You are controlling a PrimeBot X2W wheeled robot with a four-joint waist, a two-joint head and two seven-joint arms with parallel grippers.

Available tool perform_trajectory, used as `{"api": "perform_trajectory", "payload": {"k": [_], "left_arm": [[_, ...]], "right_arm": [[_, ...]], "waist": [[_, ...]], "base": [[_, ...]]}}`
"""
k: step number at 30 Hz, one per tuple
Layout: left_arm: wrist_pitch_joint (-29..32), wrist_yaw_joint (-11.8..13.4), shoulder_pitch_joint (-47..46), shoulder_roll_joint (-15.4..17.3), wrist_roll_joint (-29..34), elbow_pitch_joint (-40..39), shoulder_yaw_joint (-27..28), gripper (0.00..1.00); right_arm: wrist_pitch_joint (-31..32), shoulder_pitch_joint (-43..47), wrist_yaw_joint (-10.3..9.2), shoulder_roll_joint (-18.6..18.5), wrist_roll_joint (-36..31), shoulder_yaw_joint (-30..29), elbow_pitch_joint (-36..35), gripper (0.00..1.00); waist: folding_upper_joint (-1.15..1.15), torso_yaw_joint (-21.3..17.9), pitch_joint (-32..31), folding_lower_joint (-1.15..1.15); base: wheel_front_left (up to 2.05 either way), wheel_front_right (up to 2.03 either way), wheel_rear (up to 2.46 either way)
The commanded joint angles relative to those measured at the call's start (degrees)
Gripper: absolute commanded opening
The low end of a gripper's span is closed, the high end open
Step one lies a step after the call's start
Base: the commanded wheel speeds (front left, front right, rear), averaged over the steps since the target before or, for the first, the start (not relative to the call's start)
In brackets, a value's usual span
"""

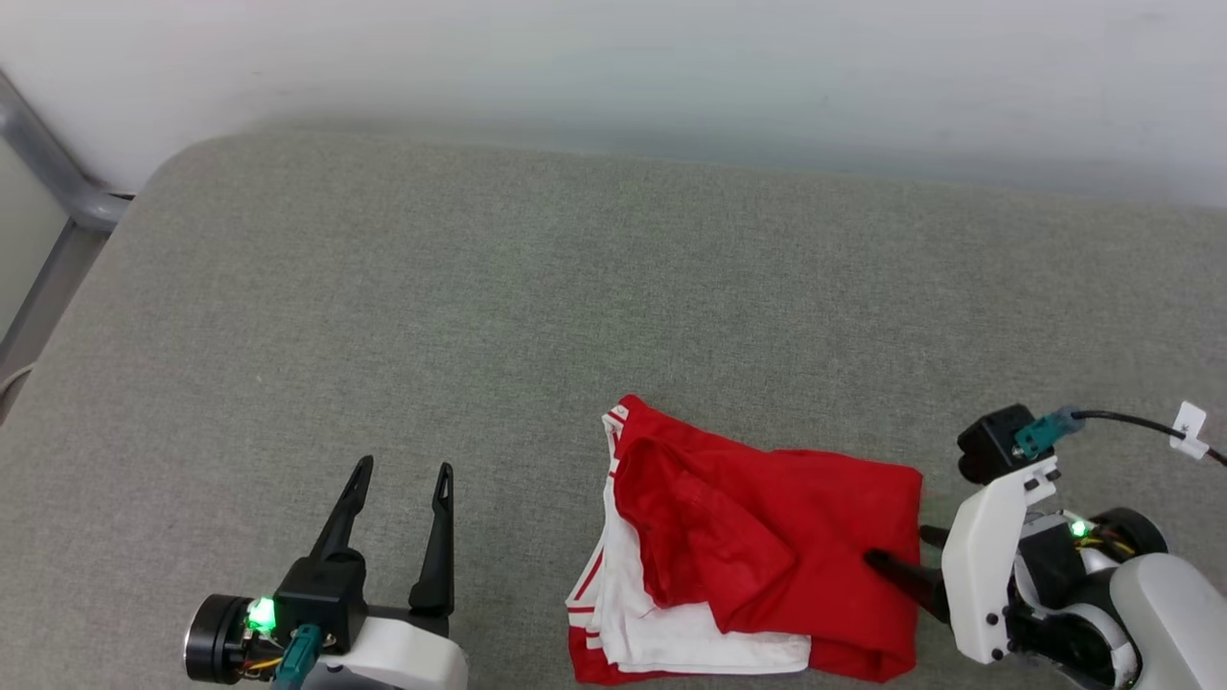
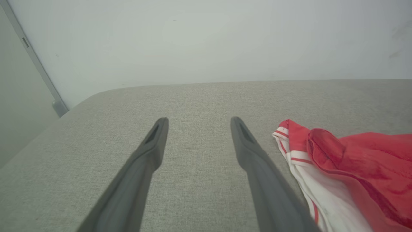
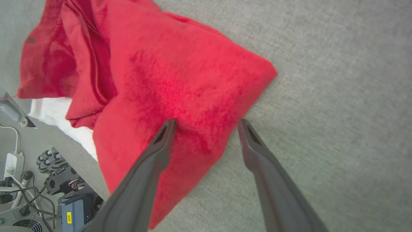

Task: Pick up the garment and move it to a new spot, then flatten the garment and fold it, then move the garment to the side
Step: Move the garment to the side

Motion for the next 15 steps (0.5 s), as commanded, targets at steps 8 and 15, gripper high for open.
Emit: {"api": "perform_trajectory", "payload": {"k": [8, 15], "left_arm": [[-0.1, -0.4, -2.5, -0.2, 0.0, 0.2, 0.1, 1.00], [-0.1, -0.5, -3.0, -0.3, 0.0, 0.6, 0.5, 1.00]], "right_arm": [[-1.7, 3.2, -0.04, 2.1, 1.1, 5.0, 7.0, 1.00], [-6.5, 1.4, -0.04, 0.7, 2.3, 8.8, 8.2, 0.00]], "waist": [[0.00, 1.1, 3.3, -0.01], [0.00, 0.9, 3.6, -0.01]], "base": [[0.00, 0.00, 0.00], [0.00, 0.00, 0.00]]}}
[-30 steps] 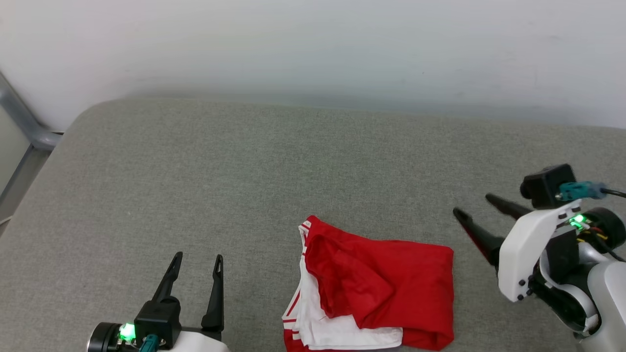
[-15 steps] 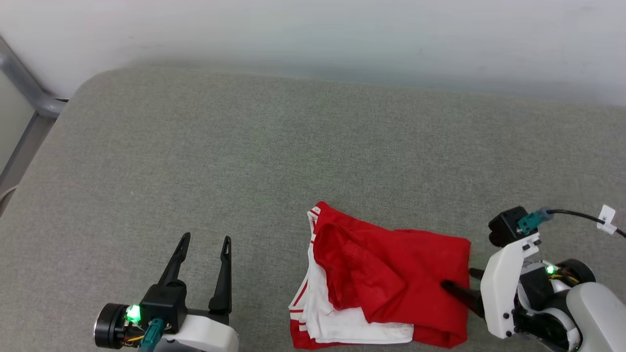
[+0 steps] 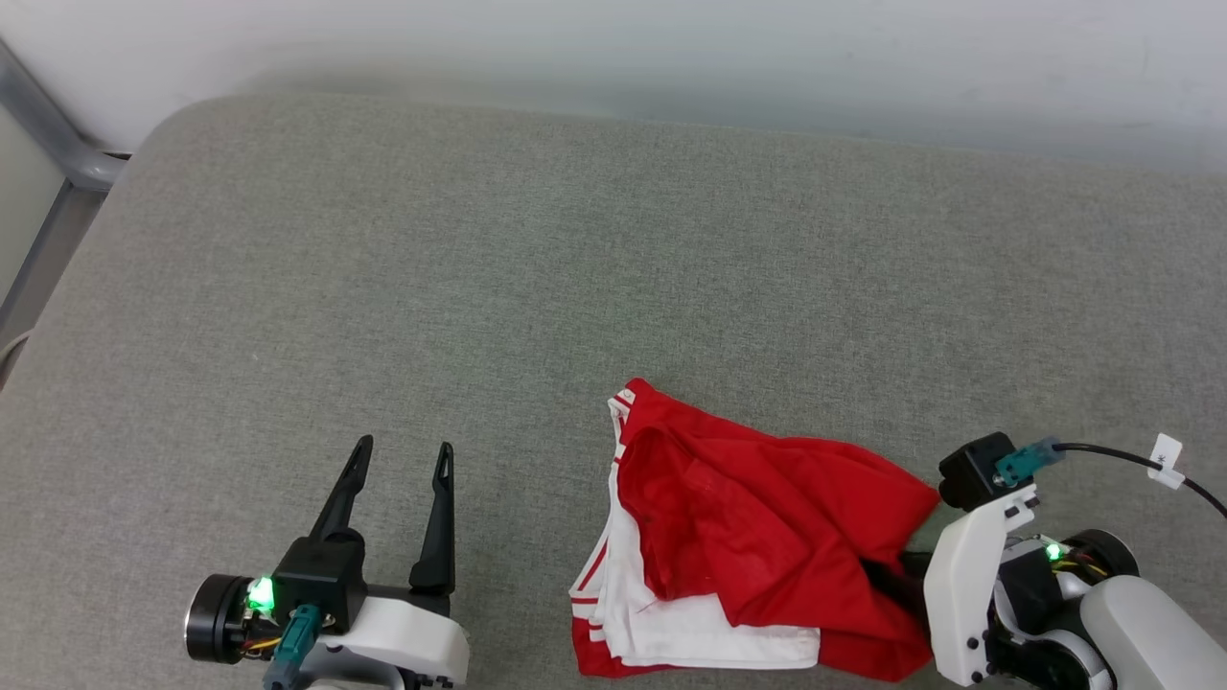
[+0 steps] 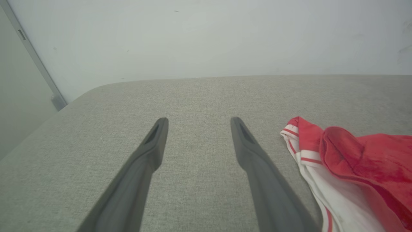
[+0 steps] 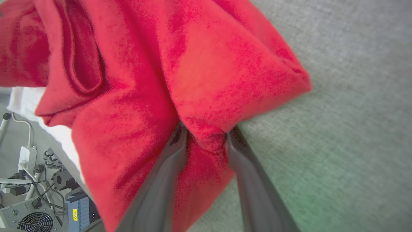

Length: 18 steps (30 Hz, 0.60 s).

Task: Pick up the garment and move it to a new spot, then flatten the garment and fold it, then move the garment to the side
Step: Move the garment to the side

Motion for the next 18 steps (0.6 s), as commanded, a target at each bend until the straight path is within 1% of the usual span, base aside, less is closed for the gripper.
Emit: {"api": "perform_trajectory", "payload": {"k": [1, 7, 11, 14, 18], "left_arm": [[-0.1, -0.2, -0.6, 0.1, 0.1, 0.1, 0.3, 1.00], [-0.1, -0.2, -0.3, 0.0, 0.3, 0.2, 0.4, 1.00], [-0.1, 0.0, 0.4, 0.0, 0.4, 0.1, 0.5, 1.00], [-0.1, 0.0, 0.7, 0.0, 0.4, 0.0, 0.8, 1.00], [-0.1, 0.2, 1.0, 0.2, 0.2, -0.1, 1.4, 1.00]], "right_arm": [[-0.3, 0.5, -0.01, 0.7, 0.5, 2.0, 1.1, 0.00], [-3.9, -2.0, -0.04, -0.2, 1.7, 2.0, -0.3, 0.00], [-5.9, -3.0, -0.04, -1.3, 2.1, 1.8, -2.0, 0.00], [-7.0, -3.4, -0.03, -2.6, 1.1, 2.3, -3.5, 0.00], [-8.5, -4.8, -0.04, -5.0, -1.2, 3.1, -5.8, 0.00]], "waist": [[0.00, -0.2, -0.1, 0.00], [0.00, -0.5, -0.5, 0.00], [0.00, -1.6, -0.7, 0.00], [0.00, -3.1, -0.6, 0.00], [0.00, -6.1, -0.6, 0.00]], "base": [[0.00, 0.00, 0.00], [0.00, 0.00, 0.00], [0.00, 0.00, 0.00], [0.00, 0.00, 0.00], [0.00, 0.00, 0.00]]}}
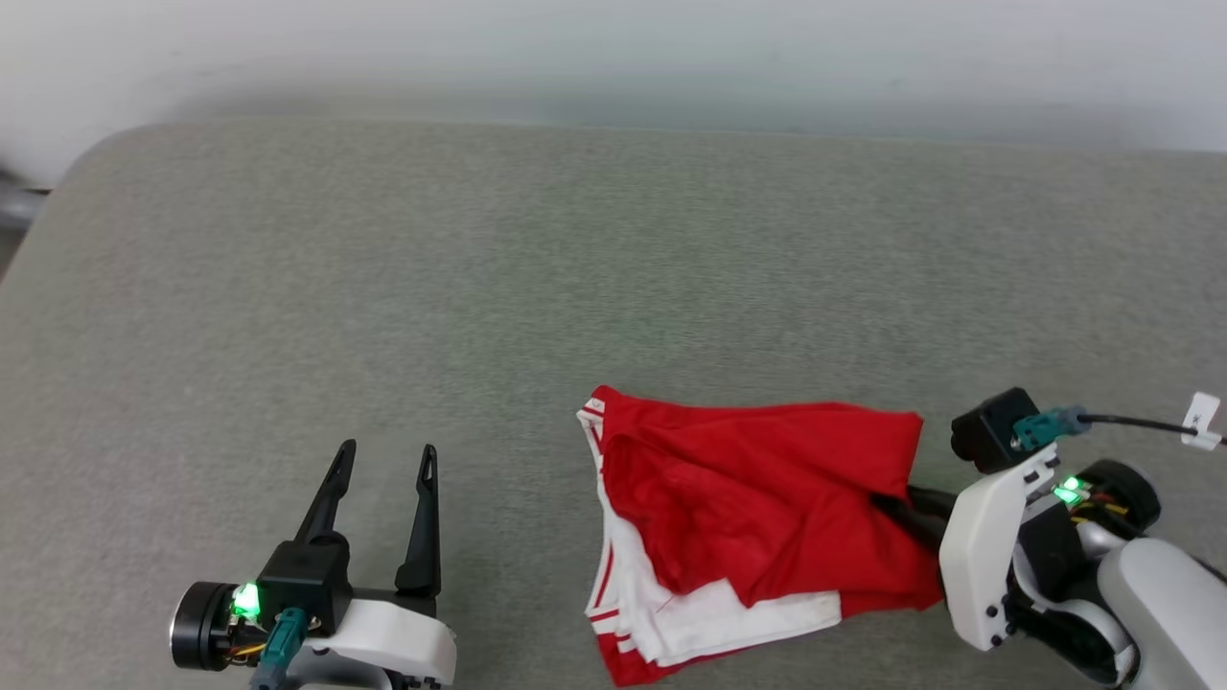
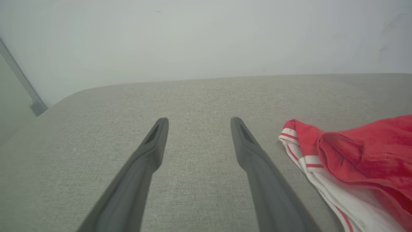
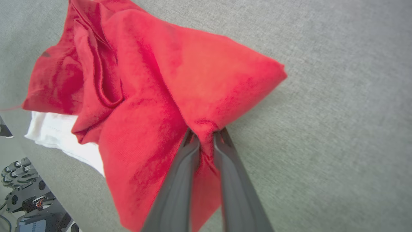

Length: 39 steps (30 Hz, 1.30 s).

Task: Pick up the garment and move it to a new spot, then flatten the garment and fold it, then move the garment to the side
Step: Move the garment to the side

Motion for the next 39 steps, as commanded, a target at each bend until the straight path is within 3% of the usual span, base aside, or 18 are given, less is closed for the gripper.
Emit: {"api": "perform_trajectory", "payload": {"k": [1, 11, 19, 26, 39], "left_arm": [[-0.1, 0.1, 0.6, 0.2, 0.1, -0.1, 0.3, 1.00], [-0.1, 0.3, 0.2, 0.5, 0.7, -1.5, 0.7, 1.00], [-0.1, 0.4, -1.9, 1.0, 1.1, -2.8, 1.1, 1.00], [-0.1, 0.0, -4.7, 2.8, 1.5, -5.2, 1.5, 1.00], [-0.1, 0.0, -10.3, 5.7, 2.6, -11.3, 1.4, 1.00]], "right_arm": [[-0.2, -1.0, -0.07, -0.5, -0.3, 0.1, -0.4, 0.00], [-1.8, -6.6, -0.08, -7.4, -5.7, -0.9, -3.5, 0.00], [-1.7, -10.7, -0.08, -11.2, -7.3, -4.8, -3.1, 0.00], [-2.0, -13.9, -0.09, -13.0, -10.5, -10.4, 0.5, 0.00], [-2.4, -19.9, -0.09, -16.9, -16.8, -23.0, 12.3, 0.00]], "waist": [[0.00, -1.9, 0.0, -0.01], [0.00, -11.3, 1.7, -0.01], [0.00, -15.6, 5.4, -0.01], [0.00, -16.6, 11.7, -0.01], [0.00, -14.9, 22.4, -0.01]], "base": [[0.00, 0.00, 0.00], [0.00, 0.00, 0.00], [0.00, 0.00, 0.00], [0.00, 0.00, 0.00], [0.00, 0.00, 0.00]]}}
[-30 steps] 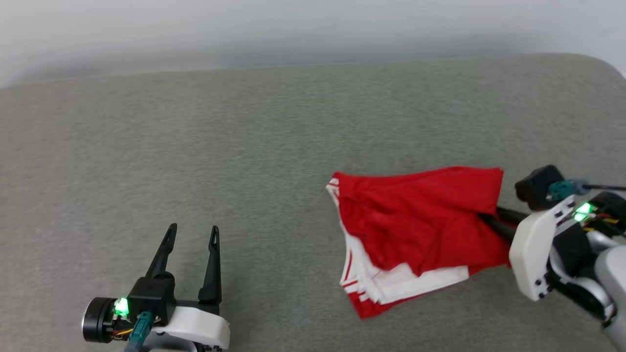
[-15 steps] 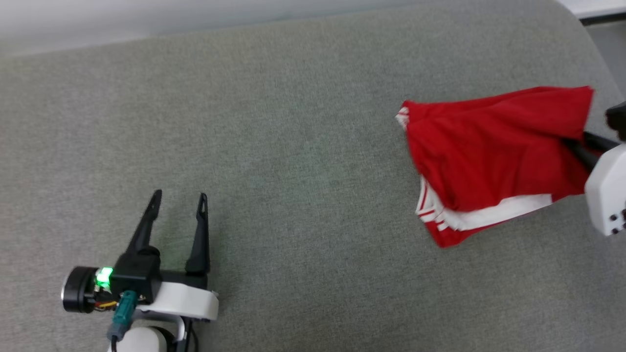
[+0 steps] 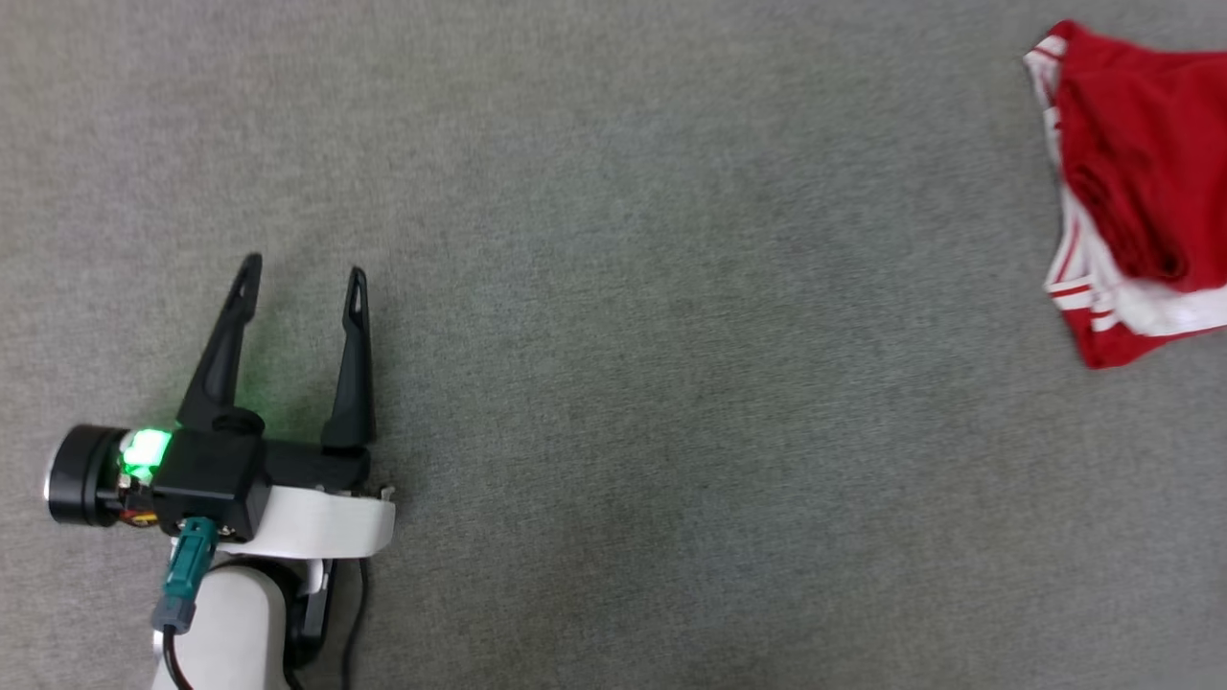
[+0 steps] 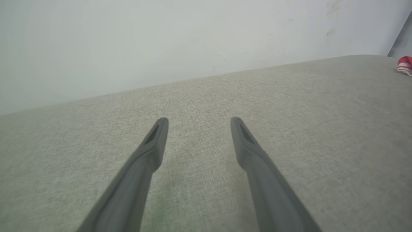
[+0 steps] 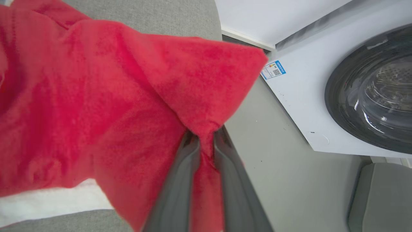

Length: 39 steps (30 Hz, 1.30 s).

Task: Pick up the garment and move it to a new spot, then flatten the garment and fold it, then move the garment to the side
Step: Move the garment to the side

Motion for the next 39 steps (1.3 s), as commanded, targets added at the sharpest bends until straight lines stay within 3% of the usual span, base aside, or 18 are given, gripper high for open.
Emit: {"api": "perform_trajectory", "payload": {"k": [1, 12, 13, 14, 19, 26, 39], "left_arm": [[-0.1, 0.1, -0.9, 0.4, 0.2, -0.6, -0.2, 1.00], [-0.1, 1.2, -1.5, 0.8, 0.2, -2.7, -0.8, 1.00], [-0.1, 1.4, -1.3, 0.7, 0.1, -2.7, -0.9, 1.00], [-0.1, 1.5, -1.2, 0.6, 0.0, -2.6, -1.0, 1.00], [-0.1, 2.3, 0.4, -0.1, -0.6, -1.6, -1.2, 1.00], [-0.1, 3.0, 3.6, -1.5, -1.5, 0.5, -1.8, 1.00], [-0.1, 3.2, 9.2, -2.8, -3.5, 4.0, -0.6, 1.00]], "right_arm": [[-0.2, -1.3, -0.11, -0.4, -0.9, -0.7, 0.8, 0.00], [-0.4, -5.5, -0.11, 3.0, -6.6, -5.9, 7.8, 0.00], [-0.3, -5.5, -0.11, 3.6, -7.1, -6.5, 8.2, 0.29], [-0.2, -5.5, -0.11, 4.2, -7.6, -6.9, 8.7, 1.00], [-2.8, -4.1, -0.11, 5.9, -10.4, -9.8, 8.3, 1.00], [-11.9, 0.8, -0.10, 9.5, -11.1, -13.0, 2.2, 1.00], [-28.9, 12.2, -0.11, 22.3, -12.8, -13.3, -17.1, 1.00]], "waist": [[0.00, 0.7, 1.8, -0.01], [0.00, 2.2, 3.5, -0.01], [0.00, 2.3, 3.3, -0.01], [0.00, 2.5, 2.8, -0.01], [0.00, 3.3, -1.1, -0.01], [0.00, 4.8, -8.1, -0.01], [0.00, 8.5, -18.2, -0.01]], "base": [[0.00, 0.00, 0.00], [0.00, 0.00, 0.00], [0.00, 0.00, 0.00], [0.00, 0.00, 0.00], [0.00, 0.00, 0.00], [0.00, 0.00, 0.00], [0.00, 0.00, 0.00]]}}
